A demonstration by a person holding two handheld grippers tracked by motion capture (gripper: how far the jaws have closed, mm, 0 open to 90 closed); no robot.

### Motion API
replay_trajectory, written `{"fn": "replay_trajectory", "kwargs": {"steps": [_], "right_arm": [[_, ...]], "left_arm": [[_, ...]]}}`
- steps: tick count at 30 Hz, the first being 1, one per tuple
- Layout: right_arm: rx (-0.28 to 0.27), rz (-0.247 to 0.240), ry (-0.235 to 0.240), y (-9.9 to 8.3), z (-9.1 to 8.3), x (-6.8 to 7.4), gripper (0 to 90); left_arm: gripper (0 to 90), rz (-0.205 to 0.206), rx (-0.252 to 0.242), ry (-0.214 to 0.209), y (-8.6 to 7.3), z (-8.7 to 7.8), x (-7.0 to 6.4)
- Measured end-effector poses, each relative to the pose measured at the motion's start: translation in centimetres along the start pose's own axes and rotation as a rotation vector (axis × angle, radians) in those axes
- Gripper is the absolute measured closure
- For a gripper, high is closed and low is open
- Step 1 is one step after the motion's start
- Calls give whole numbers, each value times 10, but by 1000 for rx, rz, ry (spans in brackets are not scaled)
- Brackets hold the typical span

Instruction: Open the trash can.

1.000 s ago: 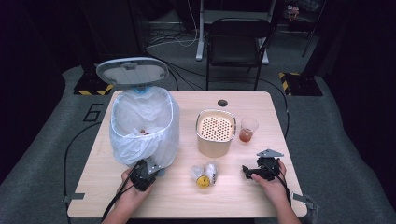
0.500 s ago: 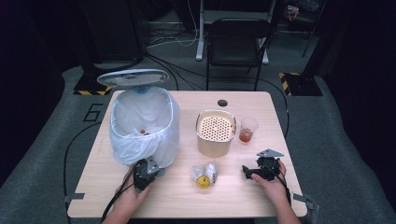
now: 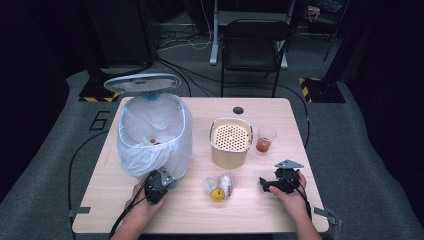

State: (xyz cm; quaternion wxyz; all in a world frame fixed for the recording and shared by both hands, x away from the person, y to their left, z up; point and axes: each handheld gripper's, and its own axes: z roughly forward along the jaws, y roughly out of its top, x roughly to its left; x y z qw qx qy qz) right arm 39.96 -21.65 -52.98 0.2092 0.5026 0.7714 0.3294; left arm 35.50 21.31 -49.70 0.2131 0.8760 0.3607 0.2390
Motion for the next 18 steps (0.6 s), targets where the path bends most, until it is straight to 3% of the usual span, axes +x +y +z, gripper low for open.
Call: {"fn": "replay_trajectory", "kwargs": {"steps": [3,4,7,9,10,14,16,17,18], "right_arm": [[0,0,0,0,0,0,0],[0,0,0,0,0,0,0],[0,0,0,0,0,0,0],[-1,-1,0,0,0,0,0],[-1,0,0,0,0,0,0],[0,0,-1,0,0,0,5],[-3,3,1,0,0,0,30],[-16,-9,11,1,-4,0,188],[-16,-9,11,1,-4,0,188]], "left_arm": [[900,0,-10,12,1,1,-2],[900,21,0,16,1,1,-2],[900,-3,-7,-10,1,1,1],[900,10,-8,-27,0,1,5],[900,-20,-26,-39,-1,2,4],[900,-9,-18,-39,-1,1,6],[900,-27,-32,-49,-2,2,5],[900,-9,-31,-54,-2,1,7],[900,-9,-31,-54,-2,1,7]]}}
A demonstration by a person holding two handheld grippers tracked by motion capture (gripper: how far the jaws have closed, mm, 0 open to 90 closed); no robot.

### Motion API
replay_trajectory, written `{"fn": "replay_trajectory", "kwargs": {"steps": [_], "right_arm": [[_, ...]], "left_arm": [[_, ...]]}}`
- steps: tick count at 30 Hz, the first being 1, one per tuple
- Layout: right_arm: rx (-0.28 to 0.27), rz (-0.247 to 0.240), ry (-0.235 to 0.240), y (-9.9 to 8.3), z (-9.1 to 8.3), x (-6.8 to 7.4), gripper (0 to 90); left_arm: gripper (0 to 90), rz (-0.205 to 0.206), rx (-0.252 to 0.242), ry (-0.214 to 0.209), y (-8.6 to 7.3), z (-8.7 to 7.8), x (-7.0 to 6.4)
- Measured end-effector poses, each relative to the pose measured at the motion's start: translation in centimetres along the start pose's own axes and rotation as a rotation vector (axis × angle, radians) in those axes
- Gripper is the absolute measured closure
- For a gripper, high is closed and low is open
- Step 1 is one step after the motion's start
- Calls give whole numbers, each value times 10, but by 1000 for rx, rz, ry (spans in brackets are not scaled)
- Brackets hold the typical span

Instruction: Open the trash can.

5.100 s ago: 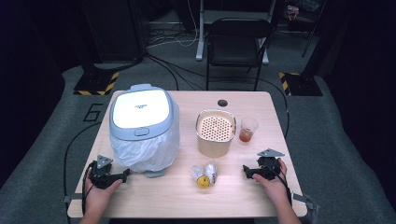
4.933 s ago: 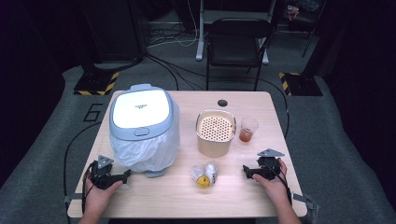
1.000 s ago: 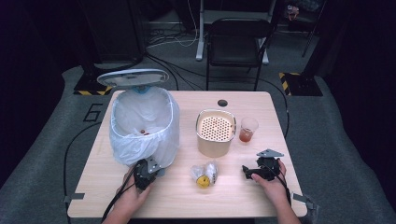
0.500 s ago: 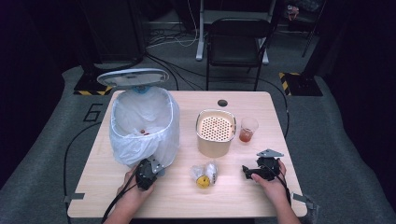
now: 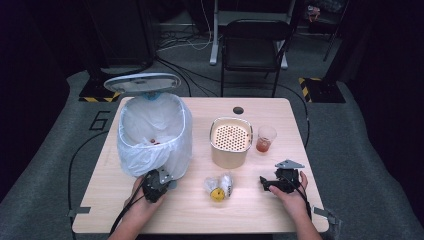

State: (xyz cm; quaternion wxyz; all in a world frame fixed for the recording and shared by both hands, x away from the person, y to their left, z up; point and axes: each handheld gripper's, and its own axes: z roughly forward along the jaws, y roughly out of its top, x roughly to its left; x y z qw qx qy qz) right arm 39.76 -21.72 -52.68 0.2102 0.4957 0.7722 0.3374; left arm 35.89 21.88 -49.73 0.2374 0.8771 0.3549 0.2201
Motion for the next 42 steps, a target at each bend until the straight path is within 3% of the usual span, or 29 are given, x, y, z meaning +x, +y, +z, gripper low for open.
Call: {"fn": "replay_trajectory", "kwargs": {"steps": [1,2,6,9,15,19,25,42], "right_arm": [[-11,10,-2,1,0,1,224],[16,-11,31,3,-3,0,233],[2,-36,62,8,-8,6,270],[-42,-92,100,17,-21,22,249],[-87,-119,172,27,-34,41,251],[-80,-126,228,36,-41,61,258],[-73,-163,259,46,-46,82,238],[-68,-153,297,57,-35,118,127]], "left_arm": [[900,-5,-3,1,0,0,0],[900,-3,0,1,0,0,0],[900,-6,-5,0,-1,0,0],[900,-23,-32,-10,-3,1,0],[900,-12,-26,-8,-4,0,2],[900,-21,-41,-3,-5,0,0],[900,-25,-28,-6,-4,0,2],[900,-37,-33,-5,-5,0,1]]}}
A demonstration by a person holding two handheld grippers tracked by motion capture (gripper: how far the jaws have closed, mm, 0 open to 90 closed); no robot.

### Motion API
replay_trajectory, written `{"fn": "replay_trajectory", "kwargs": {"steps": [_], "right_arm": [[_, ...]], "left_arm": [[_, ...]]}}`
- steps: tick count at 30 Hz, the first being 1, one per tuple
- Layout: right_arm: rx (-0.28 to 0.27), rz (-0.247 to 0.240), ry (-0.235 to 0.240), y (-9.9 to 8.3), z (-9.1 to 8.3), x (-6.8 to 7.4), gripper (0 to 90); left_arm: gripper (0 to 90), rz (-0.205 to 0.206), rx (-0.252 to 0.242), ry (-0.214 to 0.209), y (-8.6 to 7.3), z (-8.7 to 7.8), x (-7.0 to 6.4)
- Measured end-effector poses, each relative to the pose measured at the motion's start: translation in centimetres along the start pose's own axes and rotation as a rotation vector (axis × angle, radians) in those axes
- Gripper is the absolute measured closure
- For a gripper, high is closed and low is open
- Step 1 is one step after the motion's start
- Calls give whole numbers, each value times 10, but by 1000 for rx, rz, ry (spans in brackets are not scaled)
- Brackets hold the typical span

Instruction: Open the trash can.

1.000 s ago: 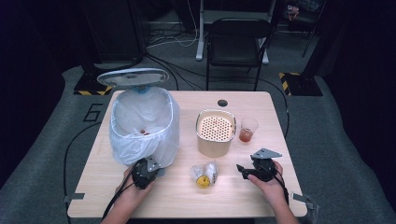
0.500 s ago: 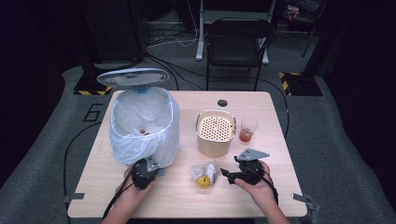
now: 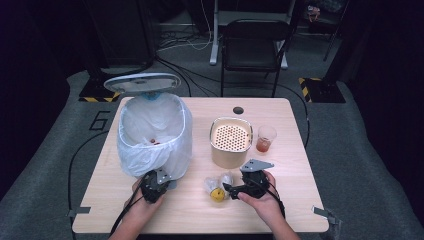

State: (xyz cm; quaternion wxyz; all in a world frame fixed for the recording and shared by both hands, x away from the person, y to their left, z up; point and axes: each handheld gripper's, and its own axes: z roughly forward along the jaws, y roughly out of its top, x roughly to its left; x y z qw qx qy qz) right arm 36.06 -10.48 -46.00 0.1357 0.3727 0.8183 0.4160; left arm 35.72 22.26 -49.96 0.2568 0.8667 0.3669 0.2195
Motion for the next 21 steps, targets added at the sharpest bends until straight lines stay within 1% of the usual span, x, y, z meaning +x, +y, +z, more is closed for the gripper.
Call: {"fn": "replay_trajectory", "kwargs": {"steps": [3,5,6,8,9,11,12,14,15,18,19,20,21], "right_arm": [[10,1,3,0,3,4,111],[6,6,6,0,4,6,108],[5,-2,6,1,4,8,105],[8,-2,11,2,6,10,95],[17,3,17,1,9,14,93],[21,0,20,1,10,14,93],[36,1,27,-1,15,17,92],[46,4,28,-3,18,19,91],[59,-1,43,-7,24,20,89],[69,-1,40,-9,29,22,89],[74,5,45,-11,31,23,89],[85,-14,39,-12,37,23,91],[88,-18,34,-13,38,23,96]], "left_arm": [[900,-2,-1,0,0,0,0],[900,-2,1,2,0,0,0],[900,-2,3,2,0,0,0],[900,-4,2,4,0,0,0],[900,-3,2,5,0,0,-1],[900,0,8,6,1,0,-1],[900,0,8,6,1,0,-1],[900,-3,5,7,1,0,-1],[900,-1,6,9,1,0,-1],[900,-1,3,6,0,0,-1],[900,1,0,9,0,0,-1],[900,10,-15,8,-2,0,-2],[900,18,-14,15,-3,0,-3]]}}
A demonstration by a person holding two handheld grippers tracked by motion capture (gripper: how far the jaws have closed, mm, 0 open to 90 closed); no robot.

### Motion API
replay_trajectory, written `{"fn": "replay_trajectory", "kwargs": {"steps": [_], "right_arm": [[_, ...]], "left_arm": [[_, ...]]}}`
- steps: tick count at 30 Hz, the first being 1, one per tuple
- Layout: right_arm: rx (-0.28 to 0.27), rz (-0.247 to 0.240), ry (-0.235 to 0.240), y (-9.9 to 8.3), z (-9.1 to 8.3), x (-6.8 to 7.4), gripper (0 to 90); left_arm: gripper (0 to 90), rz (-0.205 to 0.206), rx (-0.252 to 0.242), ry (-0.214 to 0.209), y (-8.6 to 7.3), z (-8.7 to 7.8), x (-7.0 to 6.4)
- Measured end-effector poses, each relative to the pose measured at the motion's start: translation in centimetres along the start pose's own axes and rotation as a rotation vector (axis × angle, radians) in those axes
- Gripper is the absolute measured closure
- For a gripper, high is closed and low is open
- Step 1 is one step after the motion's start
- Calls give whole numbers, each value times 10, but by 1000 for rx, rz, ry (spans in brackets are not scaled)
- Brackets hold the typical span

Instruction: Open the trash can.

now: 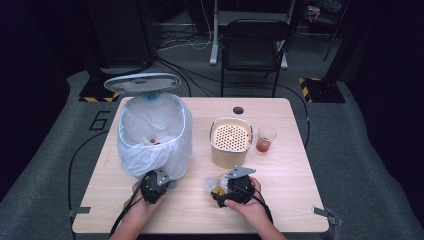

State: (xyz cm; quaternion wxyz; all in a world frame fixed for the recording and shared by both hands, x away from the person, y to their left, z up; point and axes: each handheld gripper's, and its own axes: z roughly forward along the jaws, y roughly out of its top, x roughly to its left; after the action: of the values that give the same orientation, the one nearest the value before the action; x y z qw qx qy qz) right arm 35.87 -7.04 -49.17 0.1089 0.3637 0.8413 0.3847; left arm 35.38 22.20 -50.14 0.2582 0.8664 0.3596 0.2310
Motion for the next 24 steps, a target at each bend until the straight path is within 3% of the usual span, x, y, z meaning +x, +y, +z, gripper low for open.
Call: {"fn": "replay_trajectory", "kwargs": {"steps": [2,5,7,9,10,13,14,21,24], "right_arm": [[4,10,-1,0,2,1,108],[17,-16,-12,-1,9,2,150],[32,-30,-13,-2,14,1,239],[32,-36,-13,-2,15,0,261],[26,-33,-10,-3,17,-1,334],[45,-26,-1,-3,18,-3,409],[52,-33,14,-4,19,-6,462],[65,-23,49,-4,21,-13,566],[60,-13,57,-4,19,-15,613]], "left_arm": [[900,15,-2,8,0,0,-1],[900,39,9,18,1,0,-2],[900,50,0,19,1,1,-3],[900,42,2,14,1,1,-2],[900,20,-6,8,-1,0,-1],[900,-3,-19,-7,-2,0,1],[900,-2,-17,-8,-2,0,2],[900,30,-6,7,-1,0,-1],[900,25,-5,3,-1,0,0]]}}
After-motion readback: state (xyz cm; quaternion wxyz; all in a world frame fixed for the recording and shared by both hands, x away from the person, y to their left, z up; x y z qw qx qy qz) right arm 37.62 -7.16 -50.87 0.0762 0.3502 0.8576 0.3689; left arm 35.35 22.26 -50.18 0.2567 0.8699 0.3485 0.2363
